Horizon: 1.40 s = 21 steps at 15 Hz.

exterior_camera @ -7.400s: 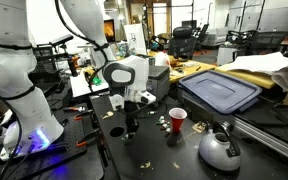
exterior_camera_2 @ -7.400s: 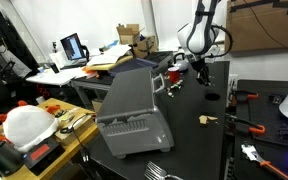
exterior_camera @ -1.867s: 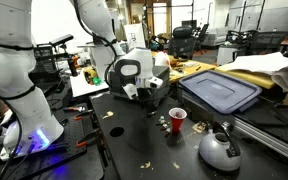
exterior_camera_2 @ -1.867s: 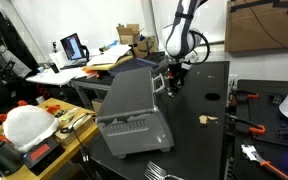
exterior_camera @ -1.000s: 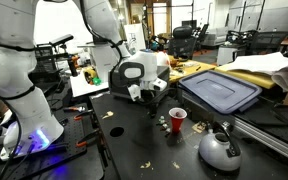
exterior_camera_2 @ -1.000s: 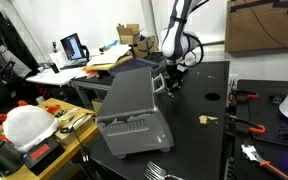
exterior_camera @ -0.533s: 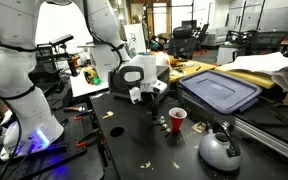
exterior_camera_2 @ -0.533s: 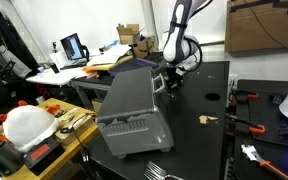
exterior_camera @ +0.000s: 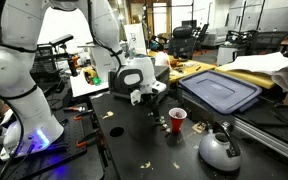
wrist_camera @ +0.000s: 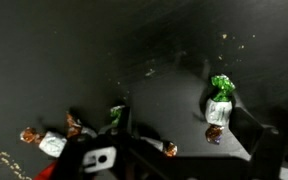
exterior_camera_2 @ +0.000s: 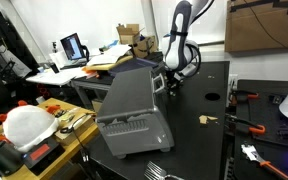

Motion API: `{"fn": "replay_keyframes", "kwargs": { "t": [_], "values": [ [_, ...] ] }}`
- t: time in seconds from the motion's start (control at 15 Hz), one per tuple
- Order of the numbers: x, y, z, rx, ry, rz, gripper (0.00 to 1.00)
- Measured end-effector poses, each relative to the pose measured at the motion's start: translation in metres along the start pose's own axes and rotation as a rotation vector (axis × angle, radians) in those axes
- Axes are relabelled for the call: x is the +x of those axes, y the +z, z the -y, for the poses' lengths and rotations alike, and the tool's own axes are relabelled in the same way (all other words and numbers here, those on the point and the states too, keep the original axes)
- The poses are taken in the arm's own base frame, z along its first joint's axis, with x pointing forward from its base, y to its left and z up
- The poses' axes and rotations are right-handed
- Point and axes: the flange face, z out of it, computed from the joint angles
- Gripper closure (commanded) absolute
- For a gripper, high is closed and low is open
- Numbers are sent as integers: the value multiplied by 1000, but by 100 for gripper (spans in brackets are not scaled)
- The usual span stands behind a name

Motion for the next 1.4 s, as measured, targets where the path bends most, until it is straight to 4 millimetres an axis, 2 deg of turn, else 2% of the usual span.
{"fn": "replay_keyframes", "kwargs": {
  "t": [0.33,0.53,1.0,1.2,1.4],
  "values": [
    [7,-20,-14,-138,32,-61,0],
    [6,-30,-13,-187,35,-87,0],
    [-13,-27,9,-127,43,0,0],
    [-12,-26,5,-73,101,18,0],
    [-9,-22,-8,-37,173,31,0]
  ]
}}
